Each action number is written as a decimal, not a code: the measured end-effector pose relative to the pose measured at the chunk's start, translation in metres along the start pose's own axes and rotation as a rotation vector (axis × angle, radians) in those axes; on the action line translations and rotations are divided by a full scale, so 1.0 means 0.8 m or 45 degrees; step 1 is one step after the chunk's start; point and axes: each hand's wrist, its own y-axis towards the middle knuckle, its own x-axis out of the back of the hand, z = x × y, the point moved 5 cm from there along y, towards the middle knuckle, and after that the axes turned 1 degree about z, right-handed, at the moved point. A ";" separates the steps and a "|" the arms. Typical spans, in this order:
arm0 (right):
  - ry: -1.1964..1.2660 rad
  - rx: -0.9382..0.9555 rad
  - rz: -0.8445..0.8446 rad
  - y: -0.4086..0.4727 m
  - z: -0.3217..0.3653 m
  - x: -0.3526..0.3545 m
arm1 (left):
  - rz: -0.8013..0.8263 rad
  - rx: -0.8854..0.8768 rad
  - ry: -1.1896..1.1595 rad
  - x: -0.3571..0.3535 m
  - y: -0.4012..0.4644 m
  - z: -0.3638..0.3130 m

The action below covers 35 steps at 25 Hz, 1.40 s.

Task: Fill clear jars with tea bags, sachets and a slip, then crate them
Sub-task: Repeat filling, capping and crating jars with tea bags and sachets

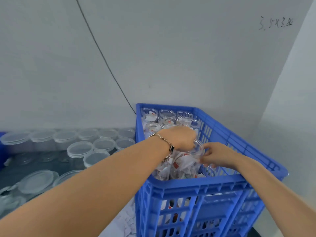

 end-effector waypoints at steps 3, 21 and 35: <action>-0.050 -0.049 -0.093 0.000 -0.008 0.009 | -0.219 0.039 0.047 0.027 -0.046 0.020; 0.151 0.508 -0.338 0.044 0.343 -0.070 | -0.159 1.275 0.005 -0.035 -0.430 0.384; -0.280 0.281 -0.049 0.178 0.375 -0.307 | -0.195 1.060 -0.848 -0.203 -0.276 0.425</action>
